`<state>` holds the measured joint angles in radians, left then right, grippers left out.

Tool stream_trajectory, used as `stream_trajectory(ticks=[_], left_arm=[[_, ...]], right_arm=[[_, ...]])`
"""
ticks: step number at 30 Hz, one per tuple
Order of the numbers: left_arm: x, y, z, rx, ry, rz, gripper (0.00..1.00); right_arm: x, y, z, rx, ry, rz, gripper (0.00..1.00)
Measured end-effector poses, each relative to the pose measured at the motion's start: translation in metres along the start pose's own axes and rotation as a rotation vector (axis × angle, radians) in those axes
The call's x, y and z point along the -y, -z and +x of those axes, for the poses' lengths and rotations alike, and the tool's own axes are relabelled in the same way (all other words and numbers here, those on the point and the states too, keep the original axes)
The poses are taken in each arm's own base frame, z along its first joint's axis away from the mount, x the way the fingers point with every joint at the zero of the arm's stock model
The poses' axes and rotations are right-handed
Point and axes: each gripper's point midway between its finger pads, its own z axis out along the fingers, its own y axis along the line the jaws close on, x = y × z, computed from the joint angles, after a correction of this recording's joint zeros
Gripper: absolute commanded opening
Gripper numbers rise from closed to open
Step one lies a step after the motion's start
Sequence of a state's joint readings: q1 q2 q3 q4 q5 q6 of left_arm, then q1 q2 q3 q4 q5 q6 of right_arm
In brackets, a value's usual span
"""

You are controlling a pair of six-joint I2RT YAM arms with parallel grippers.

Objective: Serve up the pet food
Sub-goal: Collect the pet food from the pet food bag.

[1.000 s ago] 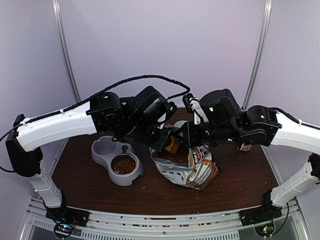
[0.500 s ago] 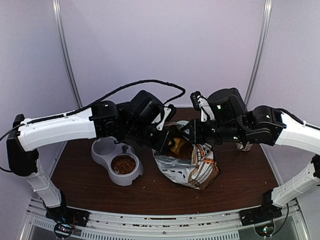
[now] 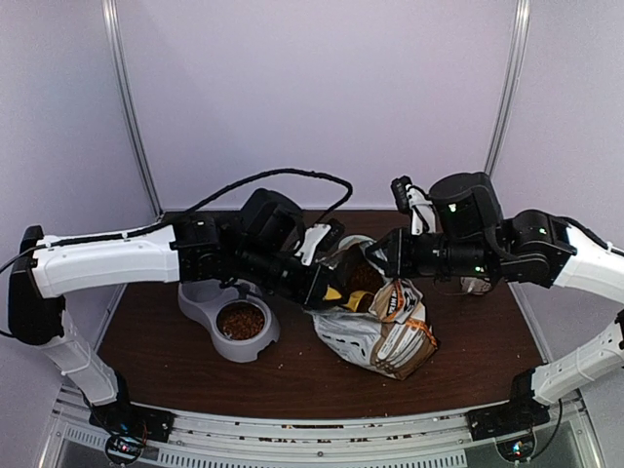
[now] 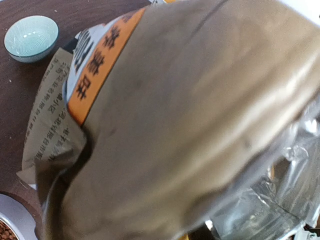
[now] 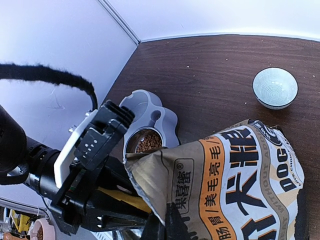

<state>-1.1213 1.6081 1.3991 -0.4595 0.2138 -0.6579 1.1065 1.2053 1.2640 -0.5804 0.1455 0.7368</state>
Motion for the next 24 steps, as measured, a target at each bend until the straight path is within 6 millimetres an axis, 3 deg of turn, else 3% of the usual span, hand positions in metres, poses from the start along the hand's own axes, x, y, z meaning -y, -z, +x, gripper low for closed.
stream_trajectory(ticks=[9,24], left_arm=[[0.005,0.034,-0.001,0.013,0.174,0.123,0.00],[-0.008,0.102,-0.013,0.177,0.452,0.267,0.00]], right_arm=[[0.007,0.005,-0.005,0.018,-0.017,0.007,0.00],[0.012,0.005,-0.006,0.024,-0.021,0.016,0.00]])
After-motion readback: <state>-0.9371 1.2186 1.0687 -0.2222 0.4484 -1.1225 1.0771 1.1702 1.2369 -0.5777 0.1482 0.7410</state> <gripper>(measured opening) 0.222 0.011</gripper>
